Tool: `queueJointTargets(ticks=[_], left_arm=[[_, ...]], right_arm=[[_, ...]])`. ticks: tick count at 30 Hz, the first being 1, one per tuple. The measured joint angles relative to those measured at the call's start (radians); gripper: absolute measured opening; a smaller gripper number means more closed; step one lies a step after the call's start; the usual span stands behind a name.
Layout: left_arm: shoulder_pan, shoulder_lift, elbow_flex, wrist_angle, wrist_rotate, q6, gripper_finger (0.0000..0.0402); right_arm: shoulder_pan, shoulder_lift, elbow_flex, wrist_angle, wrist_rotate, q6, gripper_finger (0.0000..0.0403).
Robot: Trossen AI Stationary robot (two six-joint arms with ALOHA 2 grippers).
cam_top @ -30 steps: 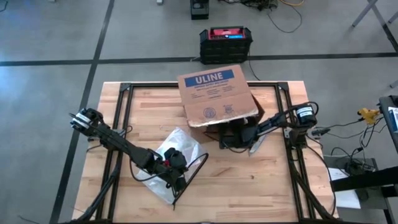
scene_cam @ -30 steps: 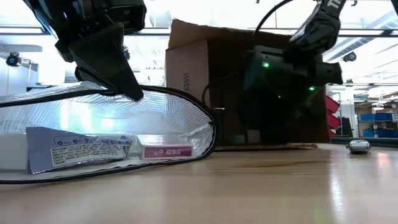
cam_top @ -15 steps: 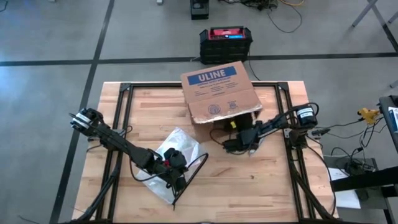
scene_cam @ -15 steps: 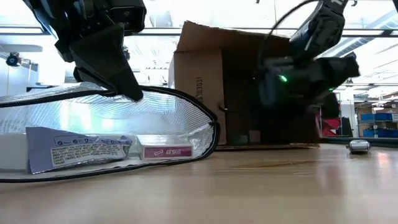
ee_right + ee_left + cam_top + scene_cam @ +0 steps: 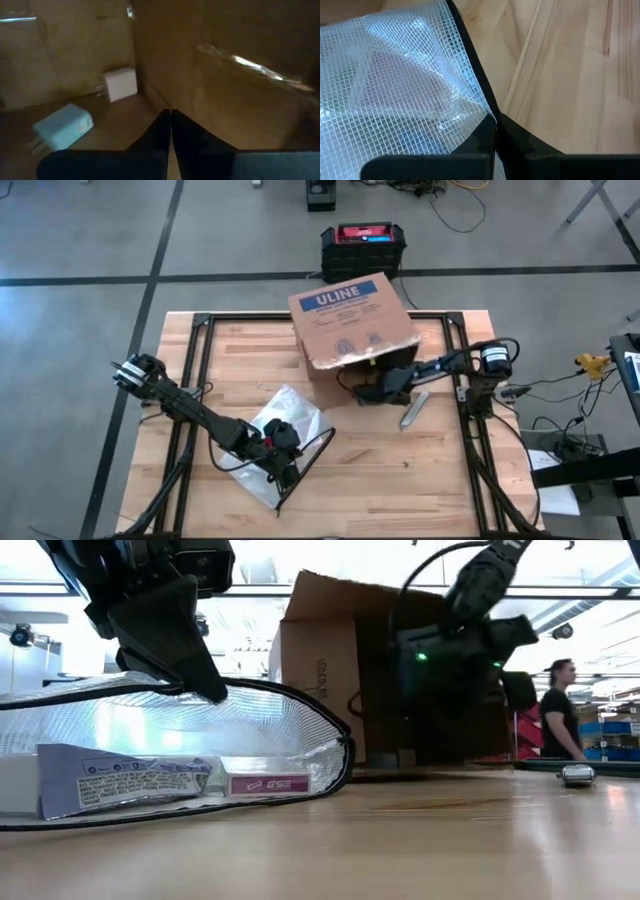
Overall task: Unpack boxes
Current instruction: Put the blue charger adapter into the white zip bag
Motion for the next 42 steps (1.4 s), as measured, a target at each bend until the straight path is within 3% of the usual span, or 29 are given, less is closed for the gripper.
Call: queueJointTargets(ticks=[7,12,17,20,29,34,39,42], left_arm=[[-0.001,0.0,0.0,0.0,0.006,0.0,0.0],[-0.001,0.0,0.0,0.0,0.006,0.0,0.0],[-0.001,0.0,0.0,0.001,0.005,0.0,0.0],[-0.001,0.0,0.0,0.001,0.005,0.0,0.0],[-0.002,0.0,0.0,0.001,0.003,0.0,0.0],[-0.002,0.0,0.0,0.002,0.003,0.0,0.0],[-0.002,0.0,0.0,0.001,0.003,0.001,0.0],[-0.002,0.0,0.0,-0.001,0.003,0.0,0.0]], right_arm=[[-0.063,0.0,0.084,0.031,0.018,-0.284,0.0],[-0.05,0.0,0.104,0.225,0.007,-0.599,0.0],[-0.048,0.0,0.085,0.563,-0.149,-0.971,0.0],[-0.048,0.014,0.08,0.69,-0.275,-1.108,0.0],[-0.048,0.081,0.082,0.721,-0.584,-1.216,0.0],[-0.035,0.093,0.081,0.709,-0.649,-1.188,0.0],[-0.021,0.092,0.082,0.718,-0.788,-1.115,0.0],[0.019,0.082,0.081,0.69,-0.76,-1.09,0.0]])
